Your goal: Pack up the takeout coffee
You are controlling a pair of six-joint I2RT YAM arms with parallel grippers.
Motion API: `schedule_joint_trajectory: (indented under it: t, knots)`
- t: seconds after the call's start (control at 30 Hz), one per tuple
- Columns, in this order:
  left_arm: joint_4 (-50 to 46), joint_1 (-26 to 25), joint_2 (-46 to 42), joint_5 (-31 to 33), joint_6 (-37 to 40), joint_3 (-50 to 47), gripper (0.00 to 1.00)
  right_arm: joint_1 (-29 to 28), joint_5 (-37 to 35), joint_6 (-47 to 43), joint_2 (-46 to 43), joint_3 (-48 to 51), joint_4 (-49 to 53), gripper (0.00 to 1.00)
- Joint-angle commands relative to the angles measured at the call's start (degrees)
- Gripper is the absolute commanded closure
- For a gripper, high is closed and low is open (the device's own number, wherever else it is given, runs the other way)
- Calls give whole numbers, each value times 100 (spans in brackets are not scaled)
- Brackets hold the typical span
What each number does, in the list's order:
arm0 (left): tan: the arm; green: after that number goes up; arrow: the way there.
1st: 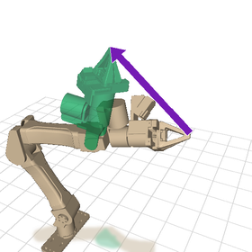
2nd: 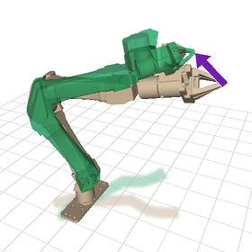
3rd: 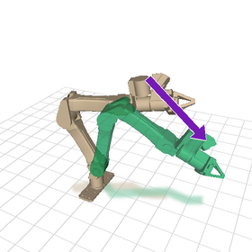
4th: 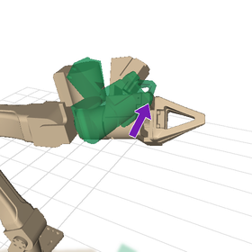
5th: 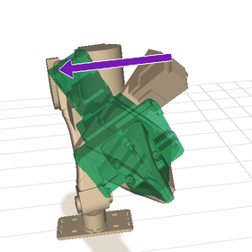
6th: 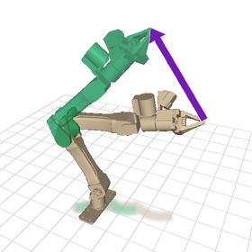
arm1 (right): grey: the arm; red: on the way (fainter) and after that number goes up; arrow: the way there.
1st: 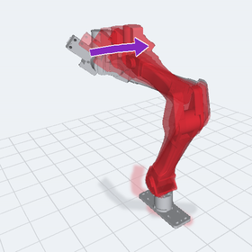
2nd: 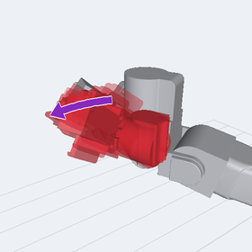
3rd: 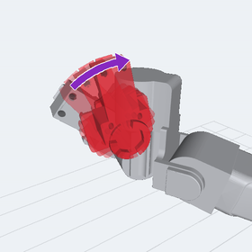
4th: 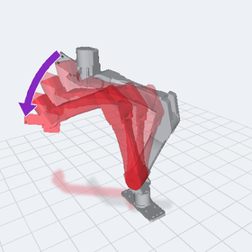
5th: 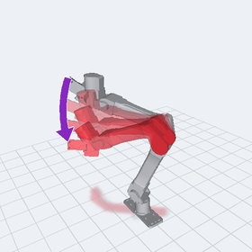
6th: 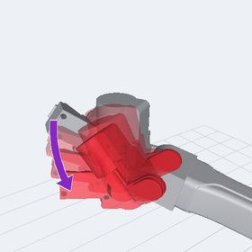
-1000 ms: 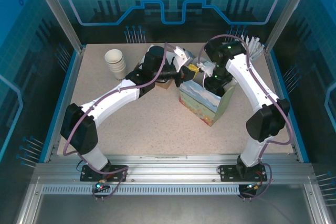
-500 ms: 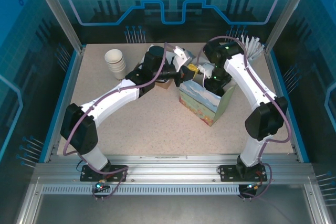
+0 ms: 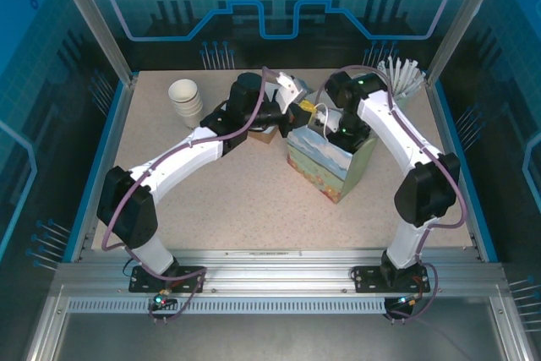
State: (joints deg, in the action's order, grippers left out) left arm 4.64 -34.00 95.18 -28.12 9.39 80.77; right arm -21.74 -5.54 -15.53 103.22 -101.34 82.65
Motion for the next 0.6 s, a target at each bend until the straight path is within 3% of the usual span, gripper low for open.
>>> schedule_joint_trajectory:
  t: [0.0, 0.4, 0.57]
  knots:
    - [102, 56, -168, 53, 37, 7, 91, -136, 123, -190, -83, 83, -20, 60]
    - [153, 61, -190, 2, -51, -101, 85, -181, 128, -141, -197, 271, -162, 60]
    - [134, 61, -210, 50, -71, -111, 78, -178, 117, -143, -232, 339, -184, 60]
